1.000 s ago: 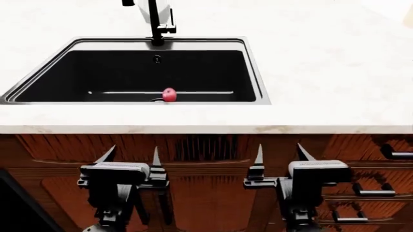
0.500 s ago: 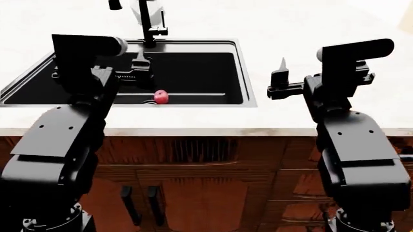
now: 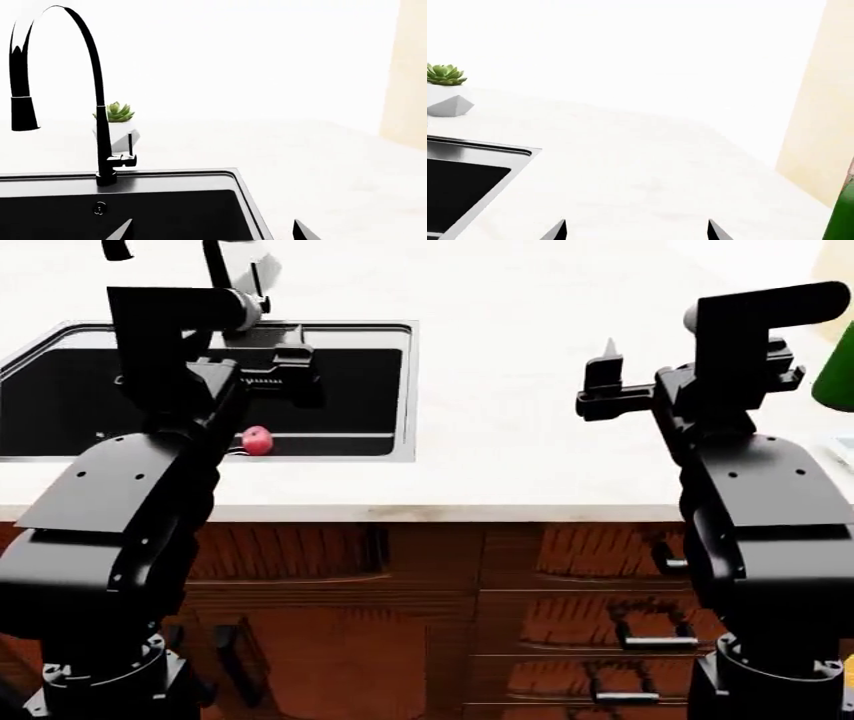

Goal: Pick the ice cube tray and bottle and place them in the sink. Then turn on the water.

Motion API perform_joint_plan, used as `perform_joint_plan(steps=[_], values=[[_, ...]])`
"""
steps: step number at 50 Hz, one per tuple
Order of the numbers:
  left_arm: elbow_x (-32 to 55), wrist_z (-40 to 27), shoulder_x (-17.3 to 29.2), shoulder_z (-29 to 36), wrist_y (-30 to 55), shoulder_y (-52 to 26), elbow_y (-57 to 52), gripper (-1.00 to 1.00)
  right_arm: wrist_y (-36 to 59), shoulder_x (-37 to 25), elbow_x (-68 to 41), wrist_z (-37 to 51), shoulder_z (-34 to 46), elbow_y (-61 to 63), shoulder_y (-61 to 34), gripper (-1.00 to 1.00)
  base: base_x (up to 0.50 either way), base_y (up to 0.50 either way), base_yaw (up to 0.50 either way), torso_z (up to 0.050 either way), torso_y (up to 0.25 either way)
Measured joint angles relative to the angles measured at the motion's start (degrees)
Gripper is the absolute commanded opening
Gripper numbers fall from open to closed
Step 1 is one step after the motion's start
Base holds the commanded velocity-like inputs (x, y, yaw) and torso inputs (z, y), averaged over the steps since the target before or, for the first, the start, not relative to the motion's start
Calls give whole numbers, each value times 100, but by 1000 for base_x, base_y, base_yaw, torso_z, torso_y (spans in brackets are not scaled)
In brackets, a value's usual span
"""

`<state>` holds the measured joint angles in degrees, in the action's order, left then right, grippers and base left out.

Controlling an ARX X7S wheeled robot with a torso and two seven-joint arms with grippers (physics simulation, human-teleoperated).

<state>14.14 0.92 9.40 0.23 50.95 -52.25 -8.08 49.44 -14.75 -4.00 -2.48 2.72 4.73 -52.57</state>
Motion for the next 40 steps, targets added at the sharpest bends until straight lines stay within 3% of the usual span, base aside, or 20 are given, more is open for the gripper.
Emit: perform_joint_plan(steps=[40], values=[[220, -27, 48, -28, -171, 60, 102, 100, -58, -46, -140, 55, -97, -62, 118, 100, 0, -500, 0, 0, 0]])
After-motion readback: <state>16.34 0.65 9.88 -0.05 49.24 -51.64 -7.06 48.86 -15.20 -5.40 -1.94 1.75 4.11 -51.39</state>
